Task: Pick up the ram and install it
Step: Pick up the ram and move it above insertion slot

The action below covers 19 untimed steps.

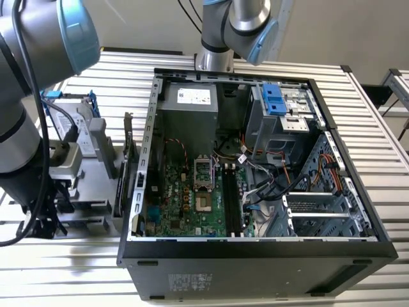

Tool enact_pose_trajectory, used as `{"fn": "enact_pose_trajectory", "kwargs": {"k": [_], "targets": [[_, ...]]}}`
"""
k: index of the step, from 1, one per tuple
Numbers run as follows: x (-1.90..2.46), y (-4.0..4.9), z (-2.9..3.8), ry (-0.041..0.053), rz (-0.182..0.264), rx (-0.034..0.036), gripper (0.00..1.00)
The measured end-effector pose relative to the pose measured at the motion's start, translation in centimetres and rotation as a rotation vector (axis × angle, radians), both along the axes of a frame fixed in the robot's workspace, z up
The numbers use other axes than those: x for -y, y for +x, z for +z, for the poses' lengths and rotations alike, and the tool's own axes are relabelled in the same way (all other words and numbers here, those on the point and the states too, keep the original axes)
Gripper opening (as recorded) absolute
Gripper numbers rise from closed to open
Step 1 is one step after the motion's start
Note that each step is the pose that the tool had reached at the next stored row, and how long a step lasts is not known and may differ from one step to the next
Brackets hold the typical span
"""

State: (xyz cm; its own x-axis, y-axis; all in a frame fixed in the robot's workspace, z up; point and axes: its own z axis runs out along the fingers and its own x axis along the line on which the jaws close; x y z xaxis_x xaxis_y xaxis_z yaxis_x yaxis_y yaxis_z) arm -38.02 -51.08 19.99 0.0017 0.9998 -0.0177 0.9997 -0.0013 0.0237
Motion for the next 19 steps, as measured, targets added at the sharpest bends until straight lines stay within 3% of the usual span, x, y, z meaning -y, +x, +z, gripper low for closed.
{"fn": "enact_pose_trajectory", "kwargs": {"k": [8,19], "targets": [[0.00,0.15,-1.03,0.0000,0.000,0.0000,1.00],[-0.07,0.15,-1.09,0.0000,0.000,0.0000,1.00]]}}
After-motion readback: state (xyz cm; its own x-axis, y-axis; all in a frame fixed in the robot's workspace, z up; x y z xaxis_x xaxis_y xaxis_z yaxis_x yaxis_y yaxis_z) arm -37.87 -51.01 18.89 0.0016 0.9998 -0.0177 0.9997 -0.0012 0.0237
